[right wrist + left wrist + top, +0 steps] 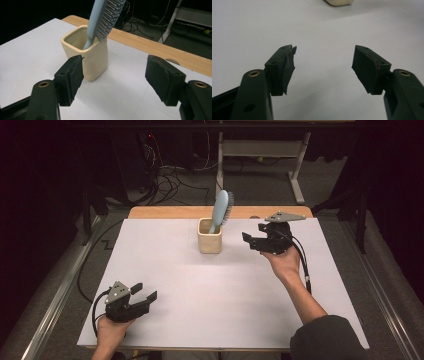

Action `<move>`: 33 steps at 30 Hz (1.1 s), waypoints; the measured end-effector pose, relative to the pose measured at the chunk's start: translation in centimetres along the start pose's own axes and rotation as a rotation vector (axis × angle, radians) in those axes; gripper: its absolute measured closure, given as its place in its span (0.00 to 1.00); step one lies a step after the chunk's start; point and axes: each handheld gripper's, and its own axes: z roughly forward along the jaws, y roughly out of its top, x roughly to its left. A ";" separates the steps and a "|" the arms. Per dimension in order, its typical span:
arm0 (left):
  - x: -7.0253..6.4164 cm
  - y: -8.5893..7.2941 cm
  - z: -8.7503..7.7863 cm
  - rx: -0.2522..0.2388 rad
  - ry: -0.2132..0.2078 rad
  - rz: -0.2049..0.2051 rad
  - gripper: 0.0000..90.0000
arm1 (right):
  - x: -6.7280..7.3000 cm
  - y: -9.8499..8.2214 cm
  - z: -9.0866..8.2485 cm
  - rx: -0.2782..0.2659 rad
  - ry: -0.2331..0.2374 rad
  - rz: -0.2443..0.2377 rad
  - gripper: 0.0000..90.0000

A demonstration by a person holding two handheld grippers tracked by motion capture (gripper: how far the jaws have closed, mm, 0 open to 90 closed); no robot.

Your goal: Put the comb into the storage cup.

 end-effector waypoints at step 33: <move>0.0 0.0 0.0 -0.002 -0.004 -0.009 0.38 | -1.4 -2.6 -1.8 -0.001 -0.004 0.032 0.33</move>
